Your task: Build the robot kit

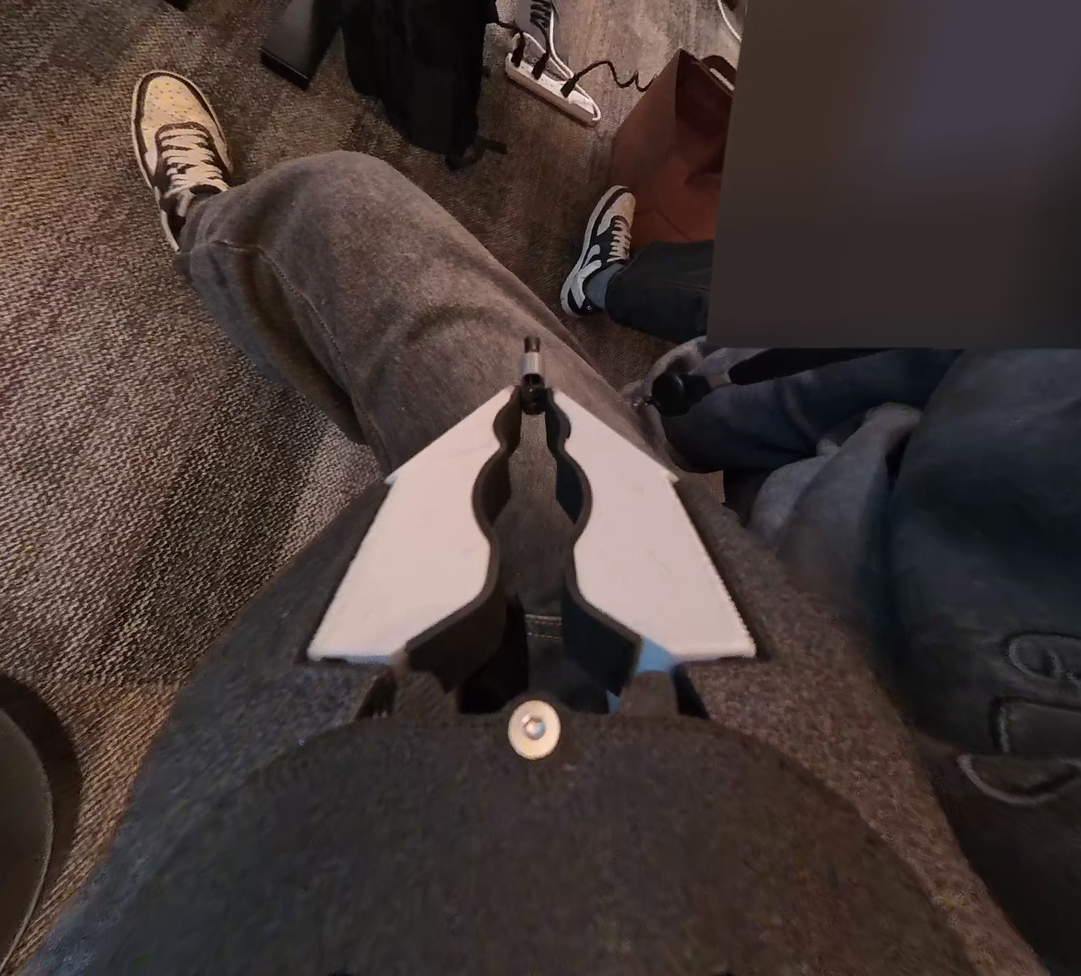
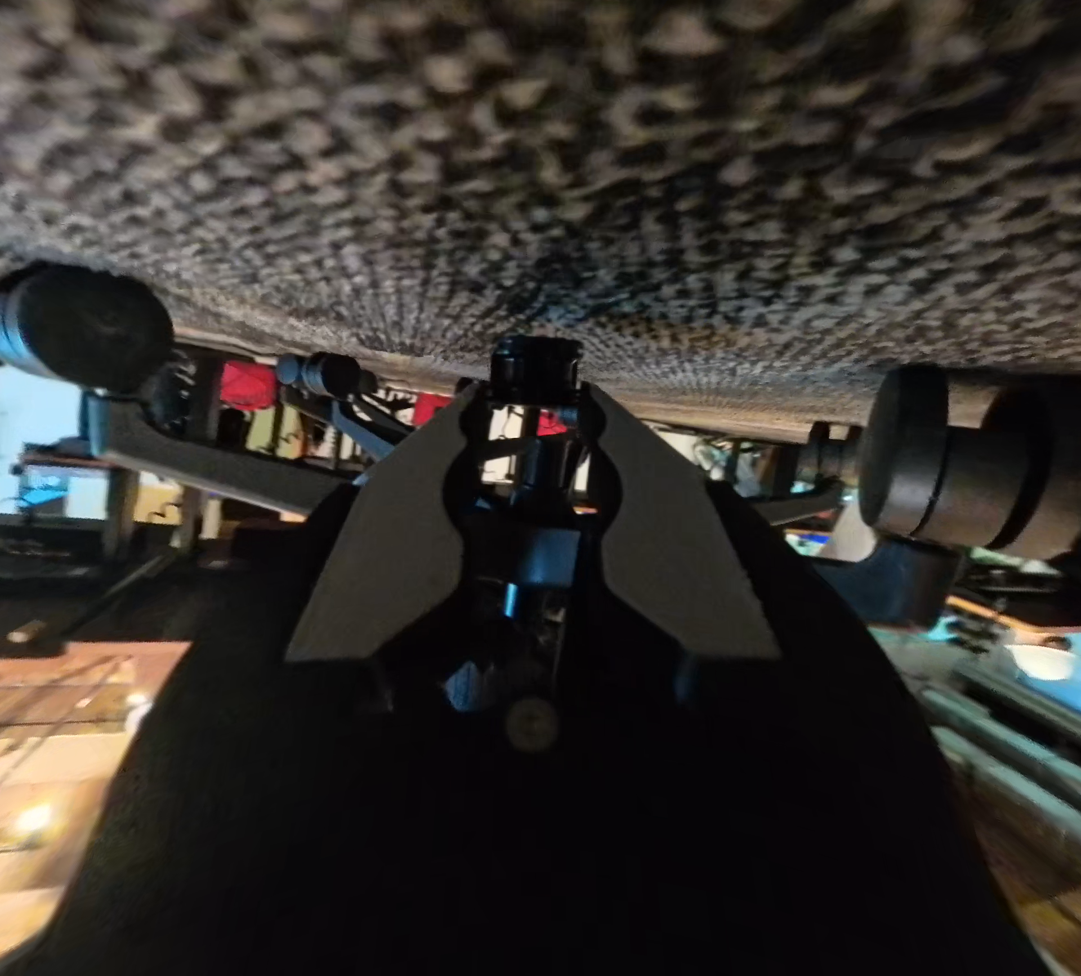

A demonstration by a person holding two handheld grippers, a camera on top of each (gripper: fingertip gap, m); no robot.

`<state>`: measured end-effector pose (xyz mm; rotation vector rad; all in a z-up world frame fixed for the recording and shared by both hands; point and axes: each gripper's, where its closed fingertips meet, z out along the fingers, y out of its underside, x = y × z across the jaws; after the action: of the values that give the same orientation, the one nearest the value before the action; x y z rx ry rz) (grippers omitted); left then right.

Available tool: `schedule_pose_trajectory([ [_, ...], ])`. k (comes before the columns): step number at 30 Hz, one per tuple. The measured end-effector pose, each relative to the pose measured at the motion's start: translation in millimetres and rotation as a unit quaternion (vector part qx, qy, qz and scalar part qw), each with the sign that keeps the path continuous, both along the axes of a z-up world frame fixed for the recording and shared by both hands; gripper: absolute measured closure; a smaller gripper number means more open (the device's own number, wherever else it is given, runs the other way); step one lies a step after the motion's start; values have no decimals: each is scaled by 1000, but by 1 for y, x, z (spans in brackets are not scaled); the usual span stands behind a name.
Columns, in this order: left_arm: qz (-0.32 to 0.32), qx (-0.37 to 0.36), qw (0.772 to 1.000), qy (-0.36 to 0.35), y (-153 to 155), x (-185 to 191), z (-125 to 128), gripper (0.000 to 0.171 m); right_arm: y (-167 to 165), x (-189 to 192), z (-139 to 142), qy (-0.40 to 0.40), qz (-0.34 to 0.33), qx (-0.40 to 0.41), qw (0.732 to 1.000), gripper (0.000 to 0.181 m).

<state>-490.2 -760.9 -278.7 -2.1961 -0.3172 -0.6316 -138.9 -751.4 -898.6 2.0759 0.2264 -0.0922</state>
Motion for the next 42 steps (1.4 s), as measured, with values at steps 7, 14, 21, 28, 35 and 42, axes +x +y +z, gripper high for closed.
schedule_pose_trajectory([
  [7, 6, -39, 997, 59, -24, 8, 0, 164, 42, -83, 34, 189, 90, 77, 975, 150],
  [14, 82, -98, 979, 157, -84, 2, -3, 164, 109, -208, 123, 387, 199, 247, 866, 150],
  [21, 48, -80, 978, 185, -112, 32, 10, 164, 163, -310, 247, 471, 113, 406, 775, 150],
  [28, 42, -50, 957, 284, -149, 31, 23, 164, 192, -404, 427, 584, 57, 515, 625, 150],
  [35, 130, -69, 956, 254, -203, 2, 18, 164, 133, -477, 581, 700, 48, 515, 492, 150],
  [42, 143, -70, 952, 262, -214, -3, 21, 164, 83, -477, 670, 752, 85, 515, 402, 150],
])
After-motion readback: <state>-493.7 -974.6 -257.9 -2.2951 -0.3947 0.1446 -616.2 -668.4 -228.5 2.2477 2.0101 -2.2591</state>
